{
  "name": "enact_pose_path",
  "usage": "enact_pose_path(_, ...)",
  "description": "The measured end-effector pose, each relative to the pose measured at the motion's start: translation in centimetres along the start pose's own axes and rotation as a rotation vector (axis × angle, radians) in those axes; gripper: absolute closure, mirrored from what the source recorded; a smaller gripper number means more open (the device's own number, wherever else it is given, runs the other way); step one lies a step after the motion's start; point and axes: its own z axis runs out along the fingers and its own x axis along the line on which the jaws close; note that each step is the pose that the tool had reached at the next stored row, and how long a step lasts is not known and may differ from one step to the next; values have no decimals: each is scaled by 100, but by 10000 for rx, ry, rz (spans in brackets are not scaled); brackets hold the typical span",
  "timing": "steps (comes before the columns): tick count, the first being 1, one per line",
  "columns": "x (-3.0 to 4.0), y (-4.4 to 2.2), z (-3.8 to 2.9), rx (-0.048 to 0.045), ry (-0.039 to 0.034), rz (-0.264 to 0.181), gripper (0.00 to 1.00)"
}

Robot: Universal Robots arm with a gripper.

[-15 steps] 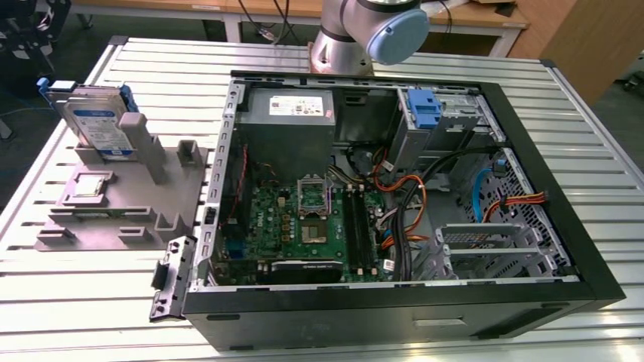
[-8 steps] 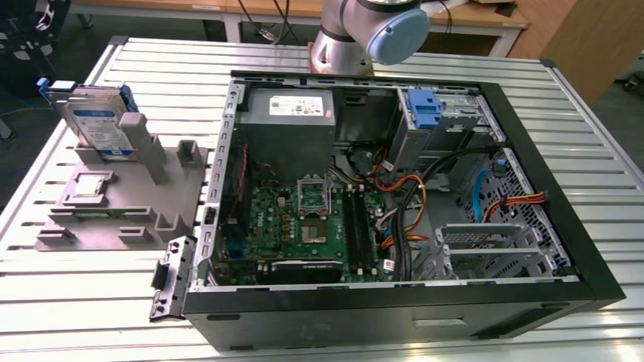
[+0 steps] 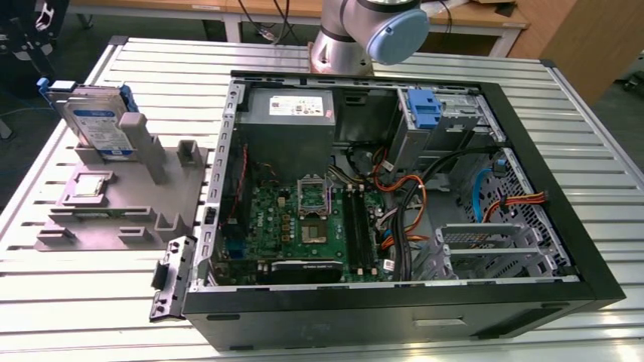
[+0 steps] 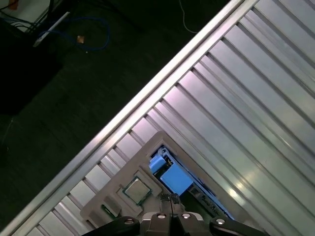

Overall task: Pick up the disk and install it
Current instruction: 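Pick up the disk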

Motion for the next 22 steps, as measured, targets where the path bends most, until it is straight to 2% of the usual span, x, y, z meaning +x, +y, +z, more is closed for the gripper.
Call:
enact_pose_path(11, 0, 0, 0, 3, 5, -198, 90)
enact_pose_path(22, 0, 0, 0, 19, 37, -1376, 90)
